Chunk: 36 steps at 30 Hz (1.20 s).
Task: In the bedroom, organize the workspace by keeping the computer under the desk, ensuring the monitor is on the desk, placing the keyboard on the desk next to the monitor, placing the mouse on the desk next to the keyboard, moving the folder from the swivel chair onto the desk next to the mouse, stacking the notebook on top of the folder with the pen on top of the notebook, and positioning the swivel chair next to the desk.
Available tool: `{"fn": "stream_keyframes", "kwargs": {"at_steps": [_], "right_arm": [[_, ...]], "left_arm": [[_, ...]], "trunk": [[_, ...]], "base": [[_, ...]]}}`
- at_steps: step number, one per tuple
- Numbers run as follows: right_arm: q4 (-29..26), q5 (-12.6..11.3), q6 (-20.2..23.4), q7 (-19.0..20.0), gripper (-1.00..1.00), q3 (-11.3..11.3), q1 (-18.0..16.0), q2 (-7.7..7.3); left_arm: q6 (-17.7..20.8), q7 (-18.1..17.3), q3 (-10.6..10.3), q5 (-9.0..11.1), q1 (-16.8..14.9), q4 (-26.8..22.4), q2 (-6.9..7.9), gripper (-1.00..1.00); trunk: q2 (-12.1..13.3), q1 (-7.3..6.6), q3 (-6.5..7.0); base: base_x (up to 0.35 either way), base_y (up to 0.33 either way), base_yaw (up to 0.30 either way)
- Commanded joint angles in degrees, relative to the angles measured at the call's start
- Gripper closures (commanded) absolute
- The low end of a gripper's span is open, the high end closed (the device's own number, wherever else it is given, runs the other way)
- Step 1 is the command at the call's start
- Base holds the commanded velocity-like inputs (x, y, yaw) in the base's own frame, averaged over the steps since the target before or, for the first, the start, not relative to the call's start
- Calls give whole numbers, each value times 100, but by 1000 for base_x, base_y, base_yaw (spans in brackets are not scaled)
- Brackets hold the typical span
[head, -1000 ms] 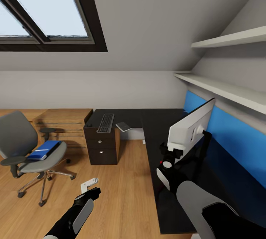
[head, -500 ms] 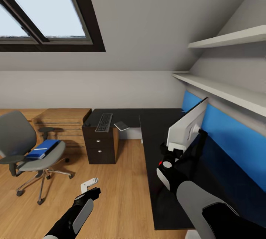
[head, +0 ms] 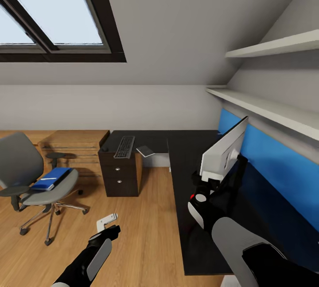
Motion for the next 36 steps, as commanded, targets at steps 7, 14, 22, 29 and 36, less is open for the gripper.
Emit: {"fn": "stream_keyframes", "kwargs": {"at_steps": [7,14,22,29,36], "right_arm": [[5,-59,-35,-19,-100,46,-4,-7],[5,-52,-35,-19,-100,44,-4,-10],[5,-44,-35,-19,-100,46,-4,-7],[5,-42,-35,-19,-100,46,-4,-10],[12,-41,-35,-5,-100,48,-4,-11]], "left_arm": [[15,43,-20,35,-1,-8,4,-100],[15,45,-14,35,-1,-8,4,-100],[15,51,-11,35,-1,-8,4,-100],[15,52,-5,35,-1,-8,8,-100],[15,52,-11,35,-1,-8,4,-100]], "trunk": [[-5,2,-3],[-5,2,-3],[-5,2,-3],[-5,2,-3],[-5,2,-3]], "base": [[-72,-78,0],[-155,-207,0],[-139,-114,0],[-137,-104,0],[-133,-159,0]]}}
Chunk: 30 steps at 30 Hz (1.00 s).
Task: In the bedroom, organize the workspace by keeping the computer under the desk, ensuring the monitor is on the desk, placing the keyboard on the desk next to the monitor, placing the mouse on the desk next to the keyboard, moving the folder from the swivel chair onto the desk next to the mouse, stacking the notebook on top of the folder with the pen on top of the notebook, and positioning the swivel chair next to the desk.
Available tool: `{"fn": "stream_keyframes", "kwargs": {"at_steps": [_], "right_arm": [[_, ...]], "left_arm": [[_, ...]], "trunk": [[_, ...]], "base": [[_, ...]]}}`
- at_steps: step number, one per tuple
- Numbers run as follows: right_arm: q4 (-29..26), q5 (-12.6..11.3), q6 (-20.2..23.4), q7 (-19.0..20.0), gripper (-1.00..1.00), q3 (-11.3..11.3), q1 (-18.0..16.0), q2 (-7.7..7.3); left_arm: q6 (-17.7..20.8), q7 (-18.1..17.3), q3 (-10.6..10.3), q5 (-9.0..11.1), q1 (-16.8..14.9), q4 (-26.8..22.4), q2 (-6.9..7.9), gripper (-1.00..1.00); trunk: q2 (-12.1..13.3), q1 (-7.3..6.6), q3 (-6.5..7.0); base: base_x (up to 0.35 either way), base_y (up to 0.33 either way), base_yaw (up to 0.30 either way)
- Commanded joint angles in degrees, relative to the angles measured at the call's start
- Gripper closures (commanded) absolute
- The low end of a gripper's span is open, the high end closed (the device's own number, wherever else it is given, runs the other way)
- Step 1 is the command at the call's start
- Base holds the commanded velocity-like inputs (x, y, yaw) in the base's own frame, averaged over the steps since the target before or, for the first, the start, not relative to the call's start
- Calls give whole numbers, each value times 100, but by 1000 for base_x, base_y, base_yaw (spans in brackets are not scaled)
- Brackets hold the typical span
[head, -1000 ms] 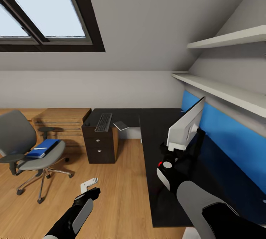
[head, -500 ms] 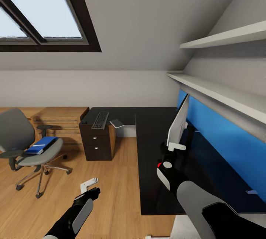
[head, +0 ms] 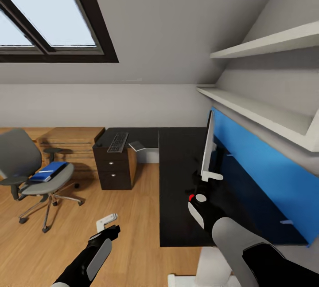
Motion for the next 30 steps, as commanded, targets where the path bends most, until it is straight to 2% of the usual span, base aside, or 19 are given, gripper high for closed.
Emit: {"fn": "stream_keyframes", "kwargs": {"at_steps": [1,18,30], "right_arm": [[6,-61,-31,-24,-100,48,-4,-2],[8,-61,-31,-21,-100,51,-4,4],[48,-54,-31,-21,-100,51,-4,7]], "left_arm": [[17,43,-22,34,-2,-9,5,-100],[16,42,-23,26,-2,-9,5,-100],[17,43,-23,25,-2,-9,5,-100]], "trunk": [[-7,1,-3],[-7,1,-3],[-7,1,-3]], "base": [[-96,-270,0],[-10,-135,0],[-38,-41,0]]}}
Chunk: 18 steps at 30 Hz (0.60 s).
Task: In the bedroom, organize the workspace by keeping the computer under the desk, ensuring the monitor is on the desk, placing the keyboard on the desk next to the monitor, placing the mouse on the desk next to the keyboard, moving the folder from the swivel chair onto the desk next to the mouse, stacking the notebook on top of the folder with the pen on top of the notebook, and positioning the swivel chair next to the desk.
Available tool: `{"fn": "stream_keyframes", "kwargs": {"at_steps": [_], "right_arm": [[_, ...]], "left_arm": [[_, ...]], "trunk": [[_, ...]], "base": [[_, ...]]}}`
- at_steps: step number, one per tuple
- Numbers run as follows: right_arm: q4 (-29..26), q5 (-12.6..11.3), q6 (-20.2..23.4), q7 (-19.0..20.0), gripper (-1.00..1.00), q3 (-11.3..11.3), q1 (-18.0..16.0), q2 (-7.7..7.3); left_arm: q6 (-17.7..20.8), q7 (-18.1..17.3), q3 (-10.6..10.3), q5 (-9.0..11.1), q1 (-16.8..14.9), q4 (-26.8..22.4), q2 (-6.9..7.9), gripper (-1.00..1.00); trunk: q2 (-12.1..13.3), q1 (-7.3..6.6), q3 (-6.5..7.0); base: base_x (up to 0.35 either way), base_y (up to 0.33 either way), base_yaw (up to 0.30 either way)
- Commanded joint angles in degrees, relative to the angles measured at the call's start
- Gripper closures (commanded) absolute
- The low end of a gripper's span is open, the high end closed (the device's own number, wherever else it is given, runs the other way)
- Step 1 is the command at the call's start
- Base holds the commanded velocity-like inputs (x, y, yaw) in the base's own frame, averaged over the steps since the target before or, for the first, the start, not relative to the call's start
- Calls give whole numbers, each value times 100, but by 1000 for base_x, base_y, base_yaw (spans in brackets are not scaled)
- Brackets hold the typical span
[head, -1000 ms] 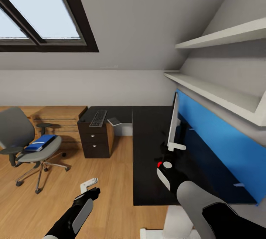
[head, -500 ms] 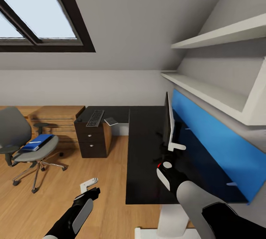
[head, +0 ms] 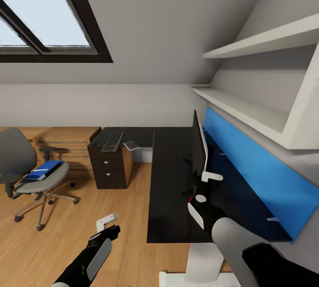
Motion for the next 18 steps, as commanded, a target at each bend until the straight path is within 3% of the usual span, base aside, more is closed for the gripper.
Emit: {"fn": "stream_keyframes", "kwargs": {"at_steps": [1,18], "right_arm": [[7,-61,-33,-21,-100,45,-3,-3],[9,-58,-32,-21,-100,45,-3,-3]], "left_arm": [[16,44,-19,35,-1,-9,3,-100],[16,50,-18,35,-1,-9,11,-100]], "trunk": [[-5,1,-3],[-5,1,-3]], "base": [[-197,-196,0],[-23,-50,0]]}}
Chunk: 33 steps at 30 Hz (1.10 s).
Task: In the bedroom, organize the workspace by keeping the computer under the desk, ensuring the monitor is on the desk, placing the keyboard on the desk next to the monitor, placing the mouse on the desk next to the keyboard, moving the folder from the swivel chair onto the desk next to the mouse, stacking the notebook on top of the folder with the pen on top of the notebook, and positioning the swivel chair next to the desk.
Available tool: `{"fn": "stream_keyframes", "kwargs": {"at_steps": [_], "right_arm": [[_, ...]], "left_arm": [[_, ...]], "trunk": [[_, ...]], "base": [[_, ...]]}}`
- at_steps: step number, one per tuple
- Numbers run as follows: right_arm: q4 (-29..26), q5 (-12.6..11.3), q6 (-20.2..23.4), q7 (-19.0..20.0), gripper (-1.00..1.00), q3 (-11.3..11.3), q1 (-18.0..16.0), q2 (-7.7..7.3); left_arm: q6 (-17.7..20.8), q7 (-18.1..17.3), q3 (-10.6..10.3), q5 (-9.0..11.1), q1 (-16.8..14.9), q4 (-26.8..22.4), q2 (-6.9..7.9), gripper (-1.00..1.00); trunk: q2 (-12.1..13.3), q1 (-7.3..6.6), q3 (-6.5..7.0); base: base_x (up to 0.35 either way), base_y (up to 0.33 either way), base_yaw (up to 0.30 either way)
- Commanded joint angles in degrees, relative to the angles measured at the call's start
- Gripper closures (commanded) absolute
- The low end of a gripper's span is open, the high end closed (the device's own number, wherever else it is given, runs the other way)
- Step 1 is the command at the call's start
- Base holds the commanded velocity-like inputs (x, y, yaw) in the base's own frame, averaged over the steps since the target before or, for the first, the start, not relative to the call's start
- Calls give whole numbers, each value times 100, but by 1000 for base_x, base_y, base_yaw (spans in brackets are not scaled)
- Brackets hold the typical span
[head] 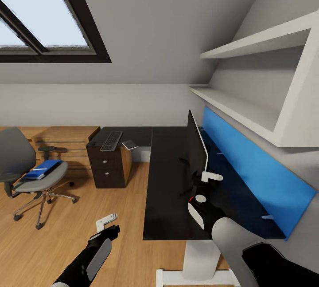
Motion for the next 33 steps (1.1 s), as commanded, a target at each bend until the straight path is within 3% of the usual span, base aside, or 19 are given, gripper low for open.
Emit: {"fn": "stream_keyframes", "kwargs": {"at_steps": [1,33], "right_arm": [[6,-64,-34,-22,-100,44,-4,-3],[6,-56,-29,-22,-100,51,-4,-3]], "left_arm": [[16,44,-19,34,-1,-9,4,-100],[16,36,-7,43,-1,-9,5,-100]], "trunk": [[-5,2,-3],[-5,2,-3]], "base": [[0,-4,0],[0,-42,0]]}}
